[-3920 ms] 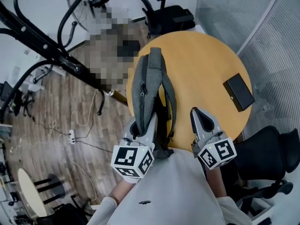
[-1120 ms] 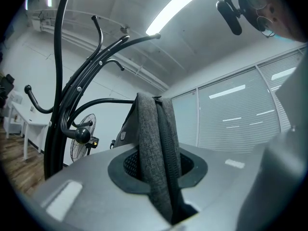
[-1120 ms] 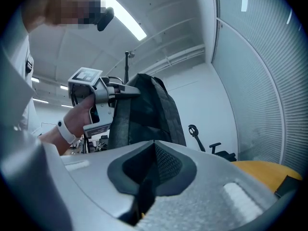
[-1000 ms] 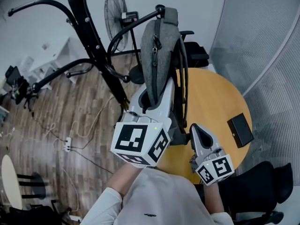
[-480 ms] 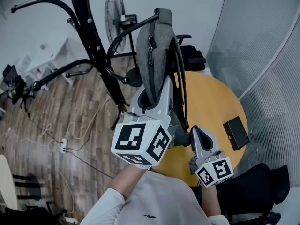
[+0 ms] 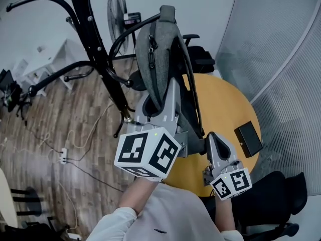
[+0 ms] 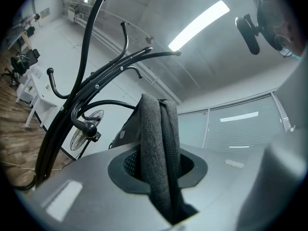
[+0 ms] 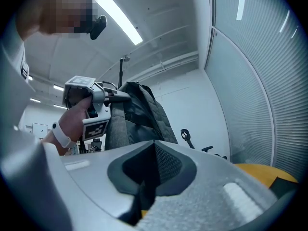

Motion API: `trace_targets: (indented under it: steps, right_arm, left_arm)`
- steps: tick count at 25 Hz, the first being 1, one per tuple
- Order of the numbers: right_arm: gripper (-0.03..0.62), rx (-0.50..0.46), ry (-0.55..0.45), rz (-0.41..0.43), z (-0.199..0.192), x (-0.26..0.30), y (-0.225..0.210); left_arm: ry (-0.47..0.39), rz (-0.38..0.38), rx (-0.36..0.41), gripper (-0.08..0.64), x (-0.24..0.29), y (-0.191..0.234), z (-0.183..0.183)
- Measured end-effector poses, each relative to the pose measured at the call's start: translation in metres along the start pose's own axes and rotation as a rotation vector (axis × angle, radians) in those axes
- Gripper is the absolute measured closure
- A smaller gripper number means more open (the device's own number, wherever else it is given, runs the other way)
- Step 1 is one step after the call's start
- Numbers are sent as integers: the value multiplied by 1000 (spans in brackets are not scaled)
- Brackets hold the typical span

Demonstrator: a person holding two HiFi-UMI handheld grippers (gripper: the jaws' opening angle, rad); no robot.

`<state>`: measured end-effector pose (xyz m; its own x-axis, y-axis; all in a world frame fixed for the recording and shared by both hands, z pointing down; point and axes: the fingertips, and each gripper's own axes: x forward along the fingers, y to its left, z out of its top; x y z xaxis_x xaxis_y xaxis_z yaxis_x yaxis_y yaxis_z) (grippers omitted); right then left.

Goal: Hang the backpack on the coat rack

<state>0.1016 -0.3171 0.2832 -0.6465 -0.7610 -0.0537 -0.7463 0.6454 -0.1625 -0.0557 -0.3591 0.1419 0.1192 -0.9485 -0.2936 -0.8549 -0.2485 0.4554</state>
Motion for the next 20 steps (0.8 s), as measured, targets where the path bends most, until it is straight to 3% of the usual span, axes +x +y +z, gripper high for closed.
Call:
trace_targets:
  steps: [13,20]
  right_arm:
    - [592,7,-4,-11,3,-5,-1]
    - [592,20,19,15,-5,3,9]
  left_arm:
    - [-27,53,-83,451,-10,17,5]
    - [-9,85,-6,448,-15,27,-2]
